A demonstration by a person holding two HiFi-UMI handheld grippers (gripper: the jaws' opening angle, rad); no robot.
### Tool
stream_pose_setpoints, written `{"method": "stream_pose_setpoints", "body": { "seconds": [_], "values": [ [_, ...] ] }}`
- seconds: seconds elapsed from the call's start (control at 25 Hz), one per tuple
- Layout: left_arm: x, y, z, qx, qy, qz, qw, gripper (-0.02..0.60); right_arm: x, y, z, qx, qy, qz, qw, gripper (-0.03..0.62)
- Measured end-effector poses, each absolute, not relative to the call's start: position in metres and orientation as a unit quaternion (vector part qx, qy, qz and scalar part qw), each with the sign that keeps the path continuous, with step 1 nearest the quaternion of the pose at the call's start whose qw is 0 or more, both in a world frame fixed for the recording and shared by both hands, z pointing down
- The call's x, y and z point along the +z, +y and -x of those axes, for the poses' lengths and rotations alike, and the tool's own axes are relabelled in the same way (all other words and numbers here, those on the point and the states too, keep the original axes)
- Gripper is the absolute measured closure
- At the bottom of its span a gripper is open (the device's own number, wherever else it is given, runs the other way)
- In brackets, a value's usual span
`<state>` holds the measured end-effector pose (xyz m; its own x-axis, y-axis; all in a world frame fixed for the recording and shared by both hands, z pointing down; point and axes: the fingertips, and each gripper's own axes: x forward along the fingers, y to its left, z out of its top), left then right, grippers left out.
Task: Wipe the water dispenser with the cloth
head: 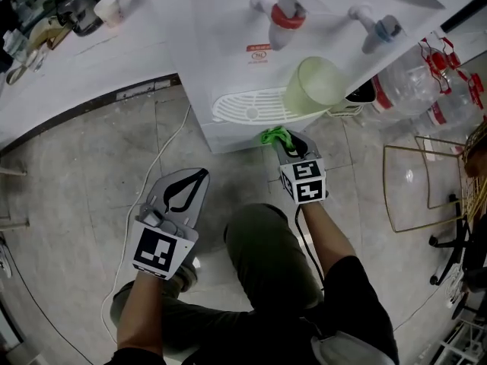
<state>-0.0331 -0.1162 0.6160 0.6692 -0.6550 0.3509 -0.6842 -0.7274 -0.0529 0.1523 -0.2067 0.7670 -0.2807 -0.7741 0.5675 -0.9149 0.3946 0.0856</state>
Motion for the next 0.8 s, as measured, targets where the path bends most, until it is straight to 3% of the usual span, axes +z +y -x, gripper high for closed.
{"method": "stream_pose_setpoints", "body": {
  "seconds": [0.44, 0.64, 0.8],
  "values": [
    [0.621, -0.117, 0.017, 0.184, -0.329, -0.926, 0.023, 0.580, 0.774, -0.220, -0.267, 0.132, -0.699, -0.632, 0.308, 0.500],
    [0.623, -0.114, 0.021, 0.194, -0.331, -0.923, 0.030, 0.578, 0.773, -0.206, -0.245, 0.132, -0.722, -0.607, 0.304, 0.500],
    [0.625, -0.113, 0.033, 0.199, -0.346, -0.916, 0.040, 0.580, 0.782, -0.174, -0.169, 0.121, -0.795, -0.506, 0.310, 0.500]
  ]
}}
